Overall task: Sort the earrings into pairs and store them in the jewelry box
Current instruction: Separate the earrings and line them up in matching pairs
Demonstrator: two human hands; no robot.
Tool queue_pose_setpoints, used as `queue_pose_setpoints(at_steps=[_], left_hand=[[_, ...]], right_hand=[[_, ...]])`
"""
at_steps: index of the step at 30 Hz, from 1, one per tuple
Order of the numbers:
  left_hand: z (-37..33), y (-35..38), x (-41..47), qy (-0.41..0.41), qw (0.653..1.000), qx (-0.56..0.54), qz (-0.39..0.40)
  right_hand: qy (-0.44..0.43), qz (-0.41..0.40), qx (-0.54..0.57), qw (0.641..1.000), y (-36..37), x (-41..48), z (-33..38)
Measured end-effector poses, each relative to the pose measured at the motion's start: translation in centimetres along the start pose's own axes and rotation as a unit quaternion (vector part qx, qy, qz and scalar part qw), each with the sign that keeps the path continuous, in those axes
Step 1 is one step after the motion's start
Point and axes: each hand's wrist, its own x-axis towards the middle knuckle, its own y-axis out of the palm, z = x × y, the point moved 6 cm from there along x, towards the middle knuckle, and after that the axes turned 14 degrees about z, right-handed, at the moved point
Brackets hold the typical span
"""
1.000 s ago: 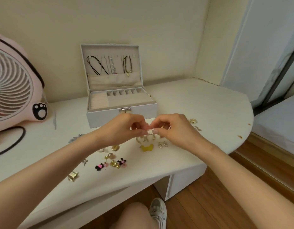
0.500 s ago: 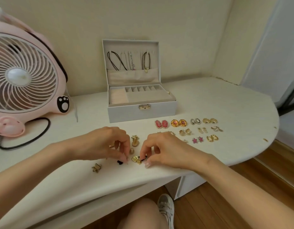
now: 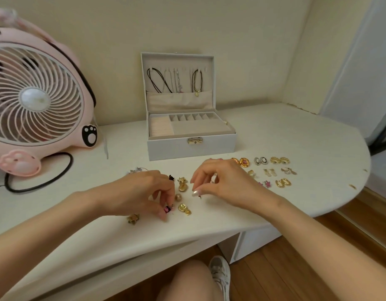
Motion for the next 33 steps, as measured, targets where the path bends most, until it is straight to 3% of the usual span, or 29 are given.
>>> queue_pose_setpoints(at_steps=[6, 11, 15, 22, 28, 33], left_hand=[[-0.2, -0.3, -0.2, -0.010, 0.999, -0.010, -0.037], [-0.7, -0.4, 0.2, -0.002, 0.999, 0.019, -0.047], [-0.7, -0.1, 0.3, 0.002, 0.998, 0.030, -0.051], [-0.5, 0.1, 0.4, 0.015, 0.997, 0.030, -0.069], [-0.6, 0.2, 0.4, 0.028, 0.995, 0.059, -0.081], [1.3, -2.1, -1.5, -0.018, 0.993, 0.021, -0.112]], right_hand=[[-0.008, -0.030, 0.019, 0.999, -0.6, 0.2, 0.1], [0.003, -0.042, 0.109, 0.993, -1.9, 1.1, -0.3], [0.034, -0.042, 0.067, 0.996, -2.2, 2.4, -0.7], [0.089, 0.021, -0.019, 0.996, -0.4, 5.3, -0.4], [0.131, 0.059, 0.056, 0.988, 0.5, 5.2, -0.5], [0.159, 0.066, 0.112, 0.979, 0.7, 5.1, -1.2]])
